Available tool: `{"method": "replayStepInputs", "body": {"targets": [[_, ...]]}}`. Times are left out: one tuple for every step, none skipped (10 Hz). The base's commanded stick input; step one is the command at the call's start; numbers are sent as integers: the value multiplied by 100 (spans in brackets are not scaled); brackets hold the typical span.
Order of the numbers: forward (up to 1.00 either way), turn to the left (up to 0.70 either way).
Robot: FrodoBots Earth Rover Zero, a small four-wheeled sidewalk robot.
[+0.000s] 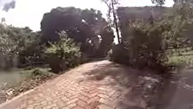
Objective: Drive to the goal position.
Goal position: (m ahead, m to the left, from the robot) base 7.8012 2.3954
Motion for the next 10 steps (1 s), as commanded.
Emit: {"method": "replayStepInputs", "body": {"targets": [[70, 0], [70, 0], [70, 0], [70, 0], [70, 0], [70, 0], [70, 0], [70, 0], [70, 0], [70, 0]]}}
